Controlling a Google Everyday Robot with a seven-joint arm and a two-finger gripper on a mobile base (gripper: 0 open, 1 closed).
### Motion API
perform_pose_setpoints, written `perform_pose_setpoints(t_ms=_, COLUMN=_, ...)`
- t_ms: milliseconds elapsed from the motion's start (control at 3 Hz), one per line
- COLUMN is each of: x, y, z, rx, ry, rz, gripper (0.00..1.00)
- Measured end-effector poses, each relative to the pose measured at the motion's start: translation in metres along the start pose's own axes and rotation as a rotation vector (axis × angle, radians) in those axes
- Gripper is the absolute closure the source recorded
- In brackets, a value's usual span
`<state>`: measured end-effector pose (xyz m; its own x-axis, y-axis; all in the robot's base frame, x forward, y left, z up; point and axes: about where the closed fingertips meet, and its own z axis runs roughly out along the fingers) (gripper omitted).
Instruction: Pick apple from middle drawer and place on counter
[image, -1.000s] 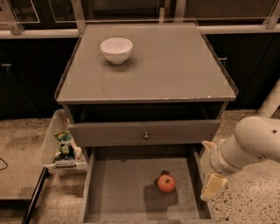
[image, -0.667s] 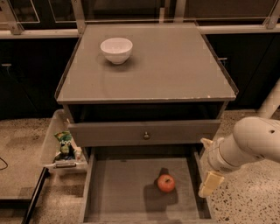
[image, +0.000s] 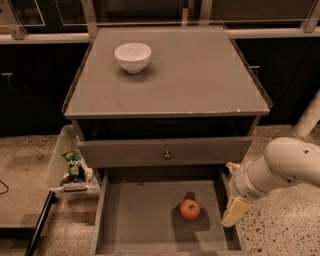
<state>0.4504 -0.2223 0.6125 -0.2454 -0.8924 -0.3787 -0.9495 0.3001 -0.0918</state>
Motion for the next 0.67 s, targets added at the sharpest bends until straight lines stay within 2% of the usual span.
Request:
perform_pose_setpoints(t_ms=333, x=0.004, y=0.002, z=0.054, rx=-0.044, ry=-0.095, rz=0.029, gripper=0.00)
perform_pose_setpoints(t_ms=667, x=0.003, y=0.008, z=0.105, rx=-0.066, ry=-0.175, rz=0.003, gripper=0.00)
